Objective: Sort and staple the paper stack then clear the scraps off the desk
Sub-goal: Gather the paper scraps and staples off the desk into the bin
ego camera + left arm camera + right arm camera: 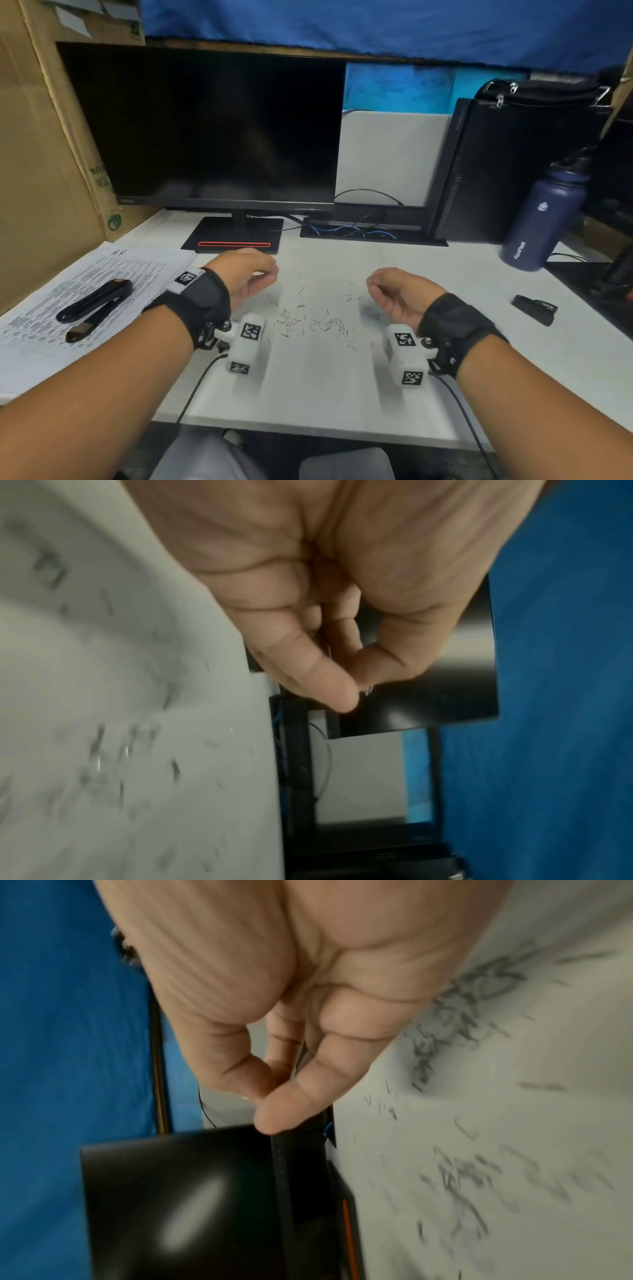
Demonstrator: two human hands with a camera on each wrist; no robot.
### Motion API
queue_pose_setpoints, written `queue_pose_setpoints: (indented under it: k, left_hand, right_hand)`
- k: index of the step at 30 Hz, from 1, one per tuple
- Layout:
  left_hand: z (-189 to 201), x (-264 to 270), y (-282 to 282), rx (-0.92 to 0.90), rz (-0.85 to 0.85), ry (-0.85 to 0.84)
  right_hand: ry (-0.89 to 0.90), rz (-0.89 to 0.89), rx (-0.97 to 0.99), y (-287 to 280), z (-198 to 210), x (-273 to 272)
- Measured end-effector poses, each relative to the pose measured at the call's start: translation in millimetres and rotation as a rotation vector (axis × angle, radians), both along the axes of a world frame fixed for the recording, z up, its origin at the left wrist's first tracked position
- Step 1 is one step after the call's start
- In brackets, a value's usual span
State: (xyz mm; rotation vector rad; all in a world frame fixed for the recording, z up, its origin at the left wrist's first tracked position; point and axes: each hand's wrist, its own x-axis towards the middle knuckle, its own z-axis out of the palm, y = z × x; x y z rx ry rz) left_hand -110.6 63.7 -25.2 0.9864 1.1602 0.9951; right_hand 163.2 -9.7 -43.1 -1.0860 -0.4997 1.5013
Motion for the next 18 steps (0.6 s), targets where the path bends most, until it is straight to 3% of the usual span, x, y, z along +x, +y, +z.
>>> queue_pose_setpoints:
  k: [3,8,13,15,17,18]
  left_hand:
    - [-2.1,-2.3,-31.5,-0.139,0.023,-0.359]
    - [-14.3,1.3,-105.5,-0.305,-0.232,-0.829]
    - [-49.2,23.5,-183.4,-0.483,-0.354,-0.870]
    - [-66.2,27.5,-197.9,-0.532,-0.534,-0.858]
    - [-76.3,38.2,-208.4,-0.449,-0.625,-0.760]
    - [-90.2,41.2,-211.5,-0.391,-0.595,-0.762]
  right_hand:
    - [0.233,-0.024,0.006,-28.2,-5.4,-1.0]
    - [0.487,0.159,0.071,-79.9,-18.8,-6.8]
    - [0.542,0.393,0.025,-140.0,-46.4,-16.6]
    - [0.538,0.576,0.008,-158.6,-63.3,-17.1]
    - [0.343,0.681,0.013,-164.6,-81.3,-21.5]
    - [0.114,0.718,0.033,-166.2,-94.3,-25.3]
